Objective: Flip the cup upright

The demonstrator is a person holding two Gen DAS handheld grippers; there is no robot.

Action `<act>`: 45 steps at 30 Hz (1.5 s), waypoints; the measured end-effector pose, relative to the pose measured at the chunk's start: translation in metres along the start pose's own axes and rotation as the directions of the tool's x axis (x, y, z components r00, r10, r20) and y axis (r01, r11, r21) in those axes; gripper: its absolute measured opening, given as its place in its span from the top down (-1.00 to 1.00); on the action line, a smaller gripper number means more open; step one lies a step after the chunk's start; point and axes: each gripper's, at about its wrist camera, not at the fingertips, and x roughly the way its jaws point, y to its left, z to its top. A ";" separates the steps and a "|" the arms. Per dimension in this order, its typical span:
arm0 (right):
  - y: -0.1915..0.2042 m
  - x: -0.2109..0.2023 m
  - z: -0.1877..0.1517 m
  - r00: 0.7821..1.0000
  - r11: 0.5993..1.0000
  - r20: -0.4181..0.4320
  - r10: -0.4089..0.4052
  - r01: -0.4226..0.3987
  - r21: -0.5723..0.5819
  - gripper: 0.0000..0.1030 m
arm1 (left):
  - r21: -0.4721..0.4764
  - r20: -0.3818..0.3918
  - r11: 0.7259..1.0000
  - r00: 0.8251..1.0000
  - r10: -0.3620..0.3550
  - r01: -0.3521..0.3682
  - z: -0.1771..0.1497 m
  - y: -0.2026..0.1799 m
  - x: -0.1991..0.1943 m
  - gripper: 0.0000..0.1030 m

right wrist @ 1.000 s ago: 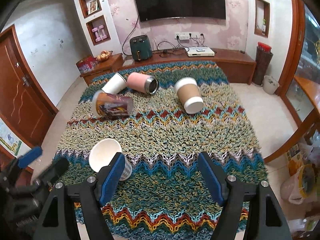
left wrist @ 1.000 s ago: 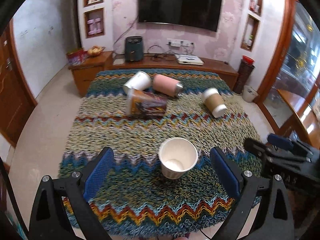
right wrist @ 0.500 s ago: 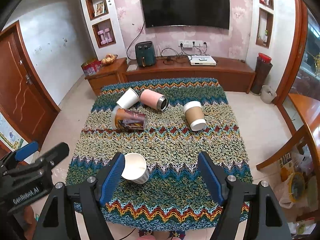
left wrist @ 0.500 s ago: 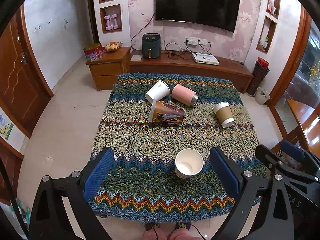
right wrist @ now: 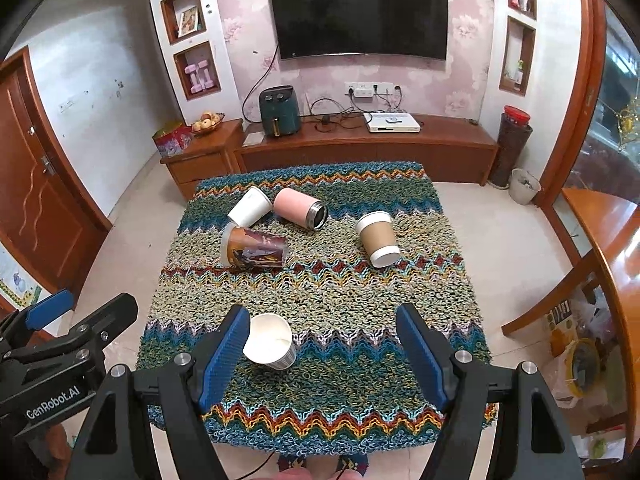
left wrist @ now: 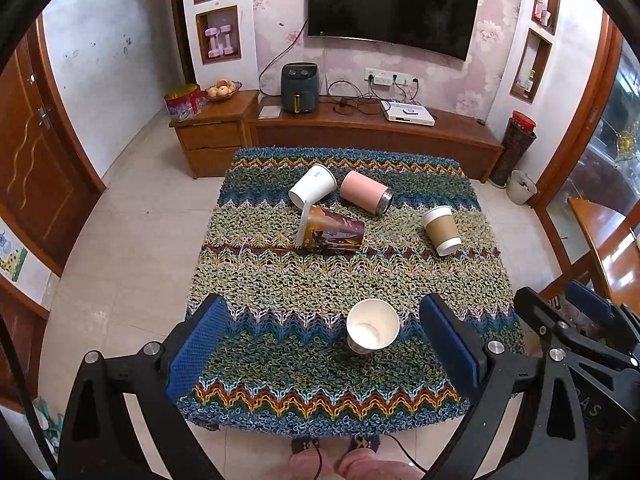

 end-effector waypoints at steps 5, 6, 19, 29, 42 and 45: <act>0.003 -0.001 0.002 1.000 1.000 -0.003 -0.014 0.014 -0.007 -0.48 | 0.019 -0.010 1.000 1.000 0.008 -0.008 0.003 -0.004 0.003 -0.90; 0.004 -0.001 0.002 1.000 1.000 -0.005 -0.019 0.019 -0.008 -0.48 | 0.021 -0.011 1.000 1.000 0.010 -0.009 0.003 -0.005 0.004 -0.89; 0.006 -0.003 0.005 0.999 0.999 -0.010 -0.034 0.034 0.000 -0.48 | 0.023 -0.005 1.000 1.000 0.005 -0.005 0.005 -0.002 0.003 -0.89; 0.005 -0.003 0.007 0.999 0.999 -0.015 -0.039 0.039 0.002 -0.48 | 0.028 -0.005 1.000 1.000 -0.004 0.004 0.006 -0.002 0.003 -0.89; 0.005 -0.001 0.006 0.999 0.999 -0.027 -0.046 0.046 0.002 -0.48 | 0.029 -0.016 0.999 1.000 -0.014 0.015 0.006 -0.002 0.005 -0.89; 0.005 0.001 0.005 0.998 0.999 -0.031 -0.045 0.045 0.003 -0.48 | 0.028 -0.017 0.999 1.000 -0.015 0.016 0.006 -0.002 0.006 -0.89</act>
